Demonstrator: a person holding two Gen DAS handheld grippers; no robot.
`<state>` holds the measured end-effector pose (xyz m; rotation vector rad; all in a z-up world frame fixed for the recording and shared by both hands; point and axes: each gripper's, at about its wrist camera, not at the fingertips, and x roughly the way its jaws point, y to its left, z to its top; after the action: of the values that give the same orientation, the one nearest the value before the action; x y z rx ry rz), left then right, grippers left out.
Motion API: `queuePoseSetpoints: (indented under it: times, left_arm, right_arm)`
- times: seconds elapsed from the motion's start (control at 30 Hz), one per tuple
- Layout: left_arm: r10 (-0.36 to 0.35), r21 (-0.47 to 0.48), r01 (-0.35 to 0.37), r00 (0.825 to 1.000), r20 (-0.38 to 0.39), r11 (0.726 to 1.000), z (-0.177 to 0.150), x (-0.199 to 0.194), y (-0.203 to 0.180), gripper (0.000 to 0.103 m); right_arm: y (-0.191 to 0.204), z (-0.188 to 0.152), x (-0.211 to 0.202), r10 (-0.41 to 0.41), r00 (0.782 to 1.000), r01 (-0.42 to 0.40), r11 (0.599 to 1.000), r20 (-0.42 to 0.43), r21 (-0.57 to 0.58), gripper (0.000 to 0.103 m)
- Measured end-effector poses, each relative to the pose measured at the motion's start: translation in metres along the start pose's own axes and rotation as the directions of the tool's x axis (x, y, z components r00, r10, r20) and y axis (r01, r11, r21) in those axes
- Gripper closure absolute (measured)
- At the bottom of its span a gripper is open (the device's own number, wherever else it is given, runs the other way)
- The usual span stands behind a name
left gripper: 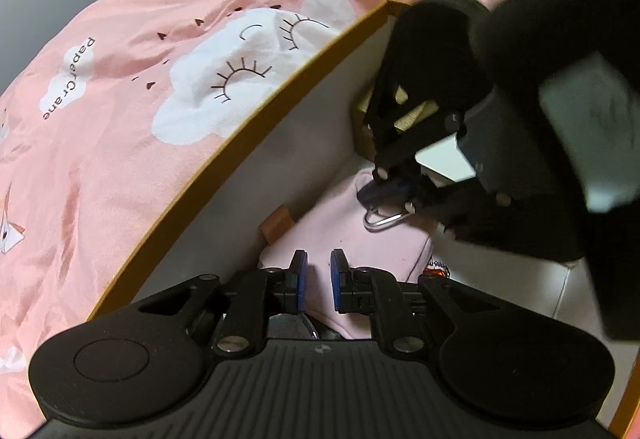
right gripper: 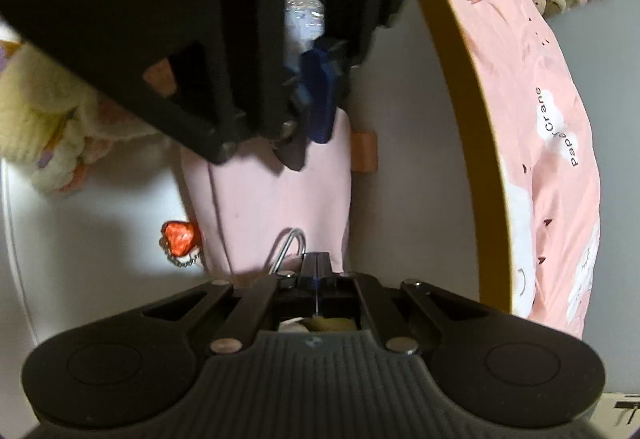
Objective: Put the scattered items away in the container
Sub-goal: 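Lower the gold box into the box corner and open the left tool, then move both tools out of the box back to the remaining items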
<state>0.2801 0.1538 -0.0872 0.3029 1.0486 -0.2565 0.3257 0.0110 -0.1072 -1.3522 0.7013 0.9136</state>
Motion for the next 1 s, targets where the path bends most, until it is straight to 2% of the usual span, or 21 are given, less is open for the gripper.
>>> queuePoseSetpoints:
  times: [0.17, 0.27, 0.37, 0.43, 0.47, 0.6, 0.8, 0.83, 1.0]
  left_arm:
    - [-0.02, -0.039, 0.02, 1.0, 0.01, 0.999, 0.0, -0.001, 0.006, 0.09]
    - [-0.017, -0.037, 0.017, 1.0, 0.022, 0.999, -0.001, -0.002, 0.005, 0.089]
    - [-0.013, -0.036, 0.014, 1.0, 0.024, 0.999, 0.0, -0.004, 0.005, 0.089]
    - [-0.008, -0.034, 0.009, 1.0, 0.019, 0.999, 0.0, -0.004, 0.004, 0.088]
    - [-0.003, -0.033, 0.004, 1.0, 0.019, 0.999, -0.001, -0.005, 0.004, 0.088]
    - [0.014, -0.043, -0.013, 1.0, 0.022, 0.999, -0.002, -0.01, 0.005, 0.088]
    - [0.031, -0.062, -0.029, 0.999, 0.024, 0.998, -0.004, -0.02, 0.006, 0.088]
    - [0.034, -0.061, -0.032, 0.999, 0.025, 0.998, -0.004, -0.022, 0.005, 0.088]
    - [0.056, -0.045, -0.055, 0.998, 0.019, 0.997, -0.003, -0.034, -0.003, 0.086]
  right_arm:
    - [-0.009, -0.008, -0.01, 0.004, 1.0, -0.005, 0.999, 0.03, 0.048, 0.101]
    - [-0.018, -0.015, -0.028, -0.025, 0.998, 0.02, 0.997, 0.061, 0.08, 0.099]
    - [-0.024, -0.022, -0.048, -0.043, 0.996, 0.036, 0.995, 0.075, 0.097, 0.087]
    - [-0.029, -0.029, -0.056, -0.067, 0.994, 0.06, 0.994, 0.081, 0.091, 0.074]
    - [-0.031, -0.032, -0.059, -0.078, 0.994, 0.07, 0.993, 0.082, 0.091, 0.073]
    - [-0.032, -0.042, -0.068, -0.087, 0.995, 0.081, 0.991, 0.049, 0.103, 0.073]
    - [-0.025, -0.048, -0.047, -0.057, 0.997, 0.063, 0.991, -0.054, 0.117, 0.075]
    - [-0.024, -0.05, -0.043, -0.051, 0.997, 0.059, 0.99, -0.063, 0.125, 0.073]
    - [-0.023, -0.052, -0.047, -0.058, 0.996, 0.066, 0.987, -0.061, 0.144, 0.077]
